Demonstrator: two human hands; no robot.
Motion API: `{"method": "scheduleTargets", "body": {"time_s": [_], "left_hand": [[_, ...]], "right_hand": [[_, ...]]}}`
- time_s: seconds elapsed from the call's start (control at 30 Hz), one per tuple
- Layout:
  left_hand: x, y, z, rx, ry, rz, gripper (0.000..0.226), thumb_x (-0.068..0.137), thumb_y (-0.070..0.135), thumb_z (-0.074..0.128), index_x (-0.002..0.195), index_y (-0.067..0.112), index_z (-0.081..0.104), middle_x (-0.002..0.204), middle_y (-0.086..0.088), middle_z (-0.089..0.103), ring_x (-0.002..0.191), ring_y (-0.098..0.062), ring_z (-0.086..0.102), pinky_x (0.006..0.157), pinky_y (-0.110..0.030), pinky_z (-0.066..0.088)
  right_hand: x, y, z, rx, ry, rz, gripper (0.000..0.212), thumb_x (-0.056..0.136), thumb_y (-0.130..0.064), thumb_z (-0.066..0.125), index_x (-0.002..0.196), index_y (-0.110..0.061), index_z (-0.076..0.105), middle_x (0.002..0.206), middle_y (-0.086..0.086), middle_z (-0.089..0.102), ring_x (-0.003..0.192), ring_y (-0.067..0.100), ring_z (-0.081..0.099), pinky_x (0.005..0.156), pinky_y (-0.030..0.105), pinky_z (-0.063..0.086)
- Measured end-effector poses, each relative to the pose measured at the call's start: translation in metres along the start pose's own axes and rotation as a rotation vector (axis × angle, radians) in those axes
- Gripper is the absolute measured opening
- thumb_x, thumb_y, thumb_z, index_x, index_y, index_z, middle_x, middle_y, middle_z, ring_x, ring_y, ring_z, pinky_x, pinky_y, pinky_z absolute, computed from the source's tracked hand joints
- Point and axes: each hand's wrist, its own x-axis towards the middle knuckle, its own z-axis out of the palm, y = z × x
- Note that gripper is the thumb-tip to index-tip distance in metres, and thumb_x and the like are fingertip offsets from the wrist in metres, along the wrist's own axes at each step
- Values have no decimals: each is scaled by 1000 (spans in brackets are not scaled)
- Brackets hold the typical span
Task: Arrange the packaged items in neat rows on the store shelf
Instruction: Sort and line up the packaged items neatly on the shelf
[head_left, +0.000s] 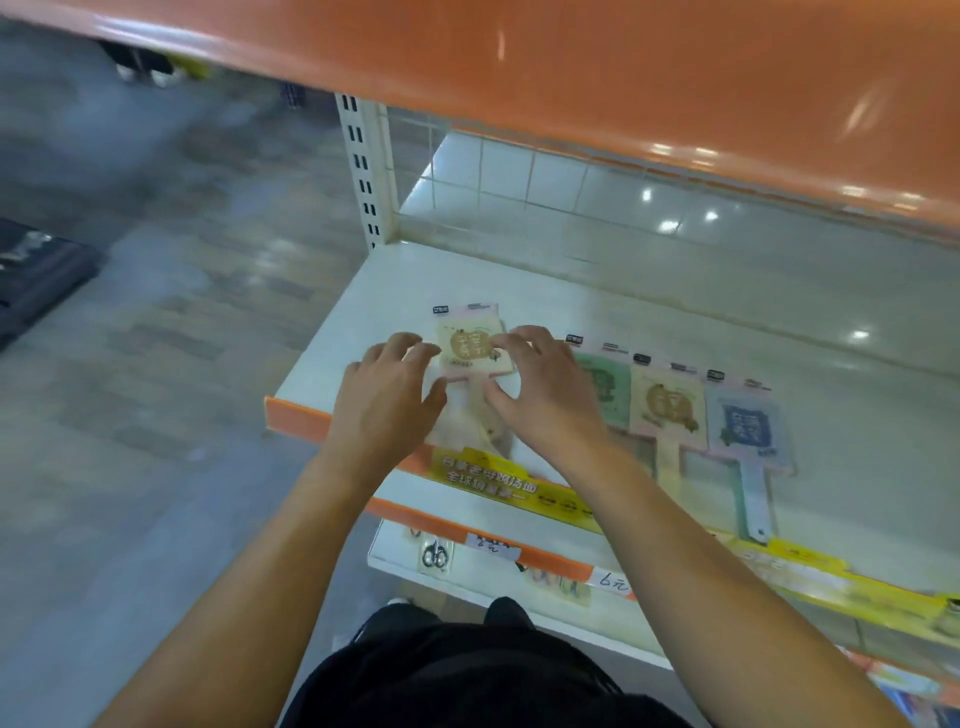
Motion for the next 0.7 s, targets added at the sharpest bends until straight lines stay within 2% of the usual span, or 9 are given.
{"method": "scheduleTargets", "body": {"time_s": [0.13,0.3,0.5,0.7], "left_hand": [[4,-15,-5,-6,16,-9,38,90,33,58,124,16,59,129,-6,55,110,-33,56,84,-44,46],[13,-28,-3,-27,6,-18,37,89,31,58,123,16,59,128,-6,55,109,-34,55,85,-44,44],[25,-38,-1,-53,-21,3,38,89,32,58,124,17,57,130,-5,54,113,-33,53,87,-43,42],[34,-51,-1,-67,-65,35,39,91,34,54,127,19,55,135,-4,50,117,-31,51,92,-43,42]], "right_hand": [[20,-18,9,-31,-30,-12,49,89,-45,61,133,-26,53,141,-2,43,124,26,41,99,39,43],[37,-34,22,-47,-28,4,49,85,-40,65,132,-28,55,144,0,41,127,30,38,101,40,39],[45,-40,32,-126,-28,67,52,85,-49,65,133,-32,54,149,-2,35,127,32,38,101,41,39],[52,-46,42,-171,-94,172,62,85,-57,62,139,-33,46,152,1,30,122,38,39,102,43,39]]}}
